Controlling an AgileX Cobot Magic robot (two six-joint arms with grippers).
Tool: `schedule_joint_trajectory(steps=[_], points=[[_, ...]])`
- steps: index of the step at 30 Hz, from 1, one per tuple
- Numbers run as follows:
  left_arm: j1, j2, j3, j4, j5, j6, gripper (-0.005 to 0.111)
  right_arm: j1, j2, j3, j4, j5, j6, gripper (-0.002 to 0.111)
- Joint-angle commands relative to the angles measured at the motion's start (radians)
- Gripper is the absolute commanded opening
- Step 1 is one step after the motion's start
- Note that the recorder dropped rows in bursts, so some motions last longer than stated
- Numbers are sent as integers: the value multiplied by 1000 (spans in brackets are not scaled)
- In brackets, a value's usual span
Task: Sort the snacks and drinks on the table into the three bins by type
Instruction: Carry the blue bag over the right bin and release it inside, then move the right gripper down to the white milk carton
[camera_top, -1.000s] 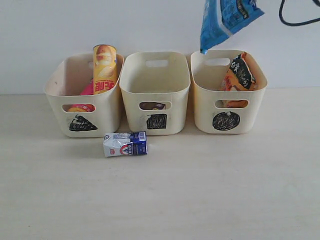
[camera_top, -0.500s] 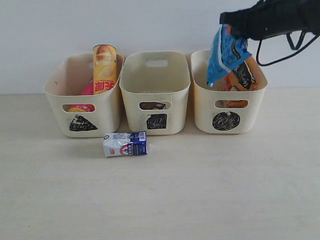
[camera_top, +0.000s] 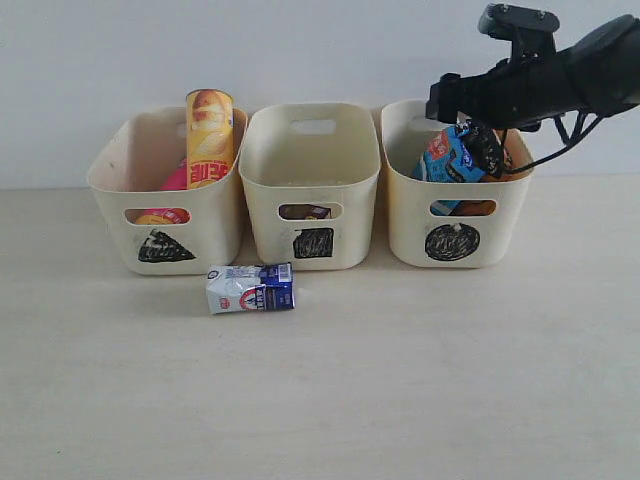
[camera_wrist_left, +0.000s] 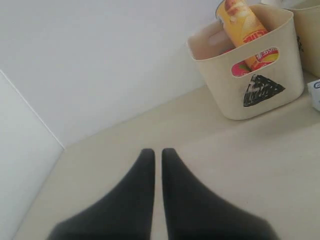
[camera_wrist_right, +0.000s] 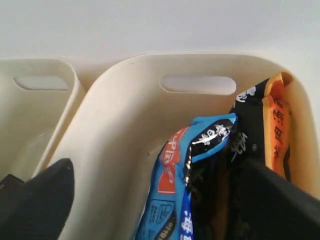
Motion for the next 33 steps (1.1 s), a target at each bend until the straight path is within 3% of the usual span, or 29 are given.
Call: schedule_joint_trajectory(steps=[1,6,13,21,25,29,33], points=[[1,-4,4,0,6,0,4,-3,-82,-8,-3,47,5,67],[1,-4,4,0,72,0,4,-3,-182,-6,-51,171,26,68],[1,-4,4,-38,88,-107,4,-3,-274,-3,-324,297,239,68],[1,-4,4,-97,88,-349,4,-3,-314,-1,-328,444,291,67],[1,-4,4,-136,86,-465,4,-3,-377,72,-318,432,297,63],[1,-4,4,-230,72,-485,4,-3,-470,198,-283,393,275,49],[1,-4,4,-245,76,-481,4,4,-563,328,-144,401,216,49]])
